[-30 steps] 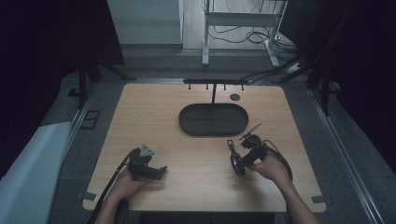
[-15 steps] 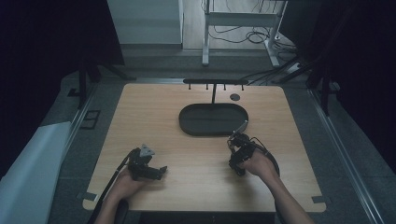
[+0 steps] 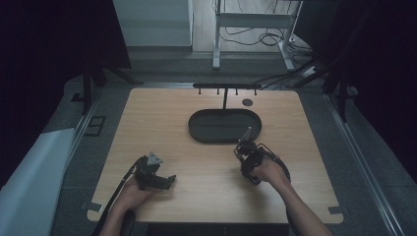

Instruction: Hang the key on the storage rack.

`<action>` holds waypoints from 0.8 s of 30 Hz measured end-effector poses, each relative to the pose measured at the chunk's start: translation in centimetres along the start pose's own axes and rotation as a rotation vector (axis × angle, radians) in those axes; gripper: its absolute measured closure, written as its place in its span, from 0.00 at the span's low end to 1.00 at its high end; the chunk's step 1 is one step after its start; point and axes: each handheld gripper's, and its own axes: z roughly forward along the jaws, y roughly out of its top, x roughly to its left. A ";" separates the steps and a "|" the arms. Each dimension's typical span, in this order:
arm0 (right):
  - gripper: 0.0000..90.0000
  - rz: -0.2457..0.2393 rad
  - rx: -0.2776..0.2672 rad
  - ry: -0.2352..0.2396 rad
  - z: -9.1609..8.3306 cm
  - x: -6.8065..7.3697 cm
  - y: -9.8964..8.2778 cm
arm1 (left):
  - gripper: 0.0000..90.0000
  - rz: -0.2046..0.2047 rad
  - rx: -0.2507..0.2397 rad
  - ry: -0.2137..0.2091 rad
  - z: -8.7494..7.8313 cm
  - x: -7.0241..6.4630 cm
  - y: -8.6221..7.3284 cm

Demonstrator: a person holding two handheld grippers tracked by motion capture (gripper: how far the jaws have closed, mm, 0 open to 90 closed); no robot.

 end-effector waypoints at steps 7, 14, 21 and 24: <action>0.52 -0.044 -0.011 0.011 -0.7 -0.3 -0.2 | 0.00 0.000 0.000 0.000 0.0 0.0 0.0; 0.53 -0.085 -0.029 0.005 -2.4 -0.3 0.1 | 0.00 -0.002 0.000 0.000 0.0 0.0 0.0; 0.53 -0.082 -0.069 0.076 -4.0 -0.9 0.3 | 0.00 0.000 0.000 0.000 0.0 0.0 0.0; 0.53 -0.083 -0.078 0.074 -4.7 -1.2 0.4 | 0.00 0.000 0.000 0.000 0.0 0.0 0.0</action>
